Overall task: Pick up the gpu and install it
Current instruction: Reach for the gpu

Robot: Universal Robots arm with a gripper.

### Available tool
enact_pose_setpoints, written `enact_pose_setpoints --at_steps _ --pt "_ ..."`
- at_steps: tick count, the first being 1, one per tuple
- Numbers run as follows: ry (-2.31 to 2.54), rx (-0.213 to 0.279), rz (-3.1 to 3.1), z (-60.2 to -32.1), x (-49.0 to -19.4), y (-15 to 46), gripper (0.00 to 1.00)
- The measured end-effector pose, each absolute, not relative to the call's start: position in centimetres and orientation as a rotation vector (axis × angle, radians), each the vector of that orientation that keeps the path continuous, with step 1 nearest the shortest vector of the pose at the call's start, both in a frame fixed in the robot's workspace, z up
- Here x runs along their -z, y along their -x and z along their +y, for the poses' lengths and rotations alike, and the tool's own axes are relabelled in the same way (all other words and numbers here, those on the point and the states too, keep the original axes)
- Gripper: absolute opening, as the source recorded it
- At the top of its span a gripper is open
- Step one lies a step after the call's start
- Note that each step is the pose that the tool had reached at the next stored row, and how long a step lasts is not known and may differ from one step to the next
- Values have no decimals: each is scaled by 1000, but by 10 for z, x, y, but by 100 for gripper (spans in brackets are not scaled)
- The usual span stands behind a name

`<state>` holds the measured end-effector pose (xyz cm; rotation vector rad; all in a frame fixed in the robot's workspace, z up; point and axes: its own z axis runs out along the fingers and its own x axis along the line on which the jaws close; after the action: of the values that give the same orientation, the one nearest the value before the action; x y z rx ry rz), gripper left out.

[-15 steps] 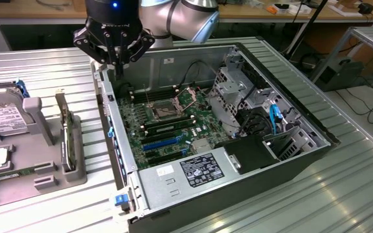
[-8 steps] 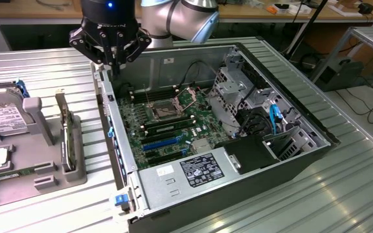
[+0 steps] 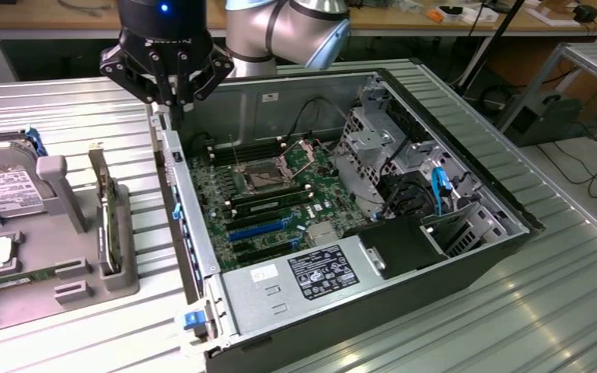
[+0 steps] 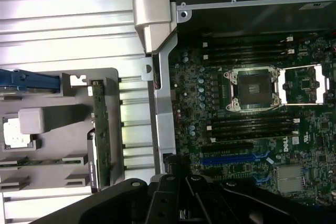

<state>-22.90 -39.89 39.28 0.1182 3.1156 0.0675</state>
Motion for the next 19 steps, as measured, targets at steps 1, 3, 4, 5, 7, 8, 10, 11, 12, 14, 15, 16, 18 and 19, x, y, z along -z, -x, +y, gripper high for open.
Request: enact_pose_setpoints --at_steps 1,3,4,5,7,8,10,11,12,14,15,16,18,19 --pt "-118 -67 3116 -399 -393 230 11" --pt "-118 -68 3116 -399 -393 232 11" --pt "-118 -67 3116 -399 -393 233 11" --pt "-118 -68 3116 -399 -393 235 11" --pt "-118 -68 3116 -399 -393 238 11" --pt "-118 -67 3117 -399 -393 241 11" --pt "-118 -67 3117 -399 -393 242 11" --pt "-118 -67 3117 -399 -393 243 11" --pt "-118 -67 3117 -399 -393 244 11" --pt "-118 -67 3117 -399 -393 245 11" --pt "-118 -68 3117 -399 -393 246 11" --pt "-118 -67 3117 -399 -393 247 11" --pt "-118 -67 3118 -399 -393 250 11" --pt "-118 -68 3118 -399 -393 251 11"
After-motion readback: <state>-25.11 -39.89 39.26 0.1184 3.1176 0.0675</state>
